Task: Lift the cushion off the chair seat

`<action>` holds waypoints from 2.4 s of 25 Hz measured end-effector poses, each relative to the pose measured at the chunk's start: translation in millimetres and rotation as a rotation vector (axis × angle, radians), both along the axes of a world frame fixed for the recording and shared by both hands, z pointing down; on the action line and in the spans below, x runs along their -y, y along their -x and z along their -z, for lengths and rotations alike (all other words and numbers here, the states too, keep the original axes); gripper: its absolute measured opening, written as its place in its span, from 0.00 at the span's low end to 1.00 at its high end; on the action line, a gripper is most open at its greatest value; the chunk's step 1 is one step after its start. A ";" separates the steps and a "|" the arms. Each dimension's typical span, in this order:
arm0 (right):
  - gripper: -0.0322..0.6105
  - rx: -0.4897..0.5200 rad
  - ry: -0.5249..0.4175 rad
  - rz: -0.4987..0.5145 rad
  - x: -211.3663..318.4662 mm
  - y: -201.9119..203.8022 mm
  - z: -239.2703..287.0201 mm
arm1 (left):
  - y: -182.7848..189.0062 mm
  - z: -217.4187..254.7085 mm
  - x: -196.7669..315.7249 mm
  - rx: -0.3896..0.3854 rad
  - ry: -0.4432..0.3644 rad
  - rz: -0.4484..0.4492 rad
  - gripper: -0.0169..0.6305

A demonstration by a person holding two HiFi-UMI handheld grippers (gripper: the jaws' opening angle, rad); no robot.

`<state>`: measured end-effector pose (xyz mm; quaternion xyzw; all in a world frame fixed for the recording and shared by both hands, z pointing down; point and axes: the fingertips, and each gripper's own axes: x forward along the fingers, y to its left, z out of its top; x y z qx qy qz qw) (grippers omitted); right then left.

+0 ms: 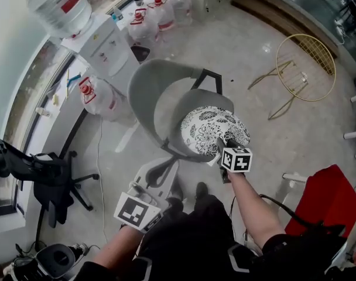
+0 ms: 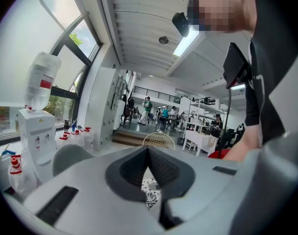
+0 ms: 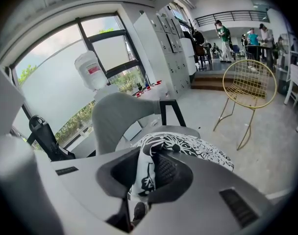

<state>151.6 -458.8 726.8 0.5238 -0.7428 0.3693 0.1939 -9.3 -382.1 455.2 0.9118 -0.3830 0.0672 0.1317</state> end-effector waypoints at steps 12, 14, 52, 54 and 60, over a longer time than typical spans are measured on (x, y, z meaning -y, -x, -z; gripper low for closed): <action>0.13 0.008 -0.160 -0.008 -26.8 -10.9 122.4 | -0.9 33.4 0.9 -0.026 -0.076 -0.044 0.04; 0.13 0.011 -0.204 -0.005 -29.8 -10.7 147.2 | 0.9 41.9 5.2 -0.038 -0.087 -0.043 0.04; 0.12 -0.091 -0.744 -0.051 -72.7 -13.0 388.0 | 15.7 127.6 13.5 -0.105 -0.254 0.069 0.04; 0.12 -0.088 -0.747 -0.050 -72.0 -14.2 389.6 | 14.4 127.3 13.5 -0.103 -0.250 0.067 0.04; 0.12 -0.080 -0.751 -0.040 -69.4 -16.0 392.7 | 8.1 127.9 12.7 -0.102 -0.244 0.058 0.04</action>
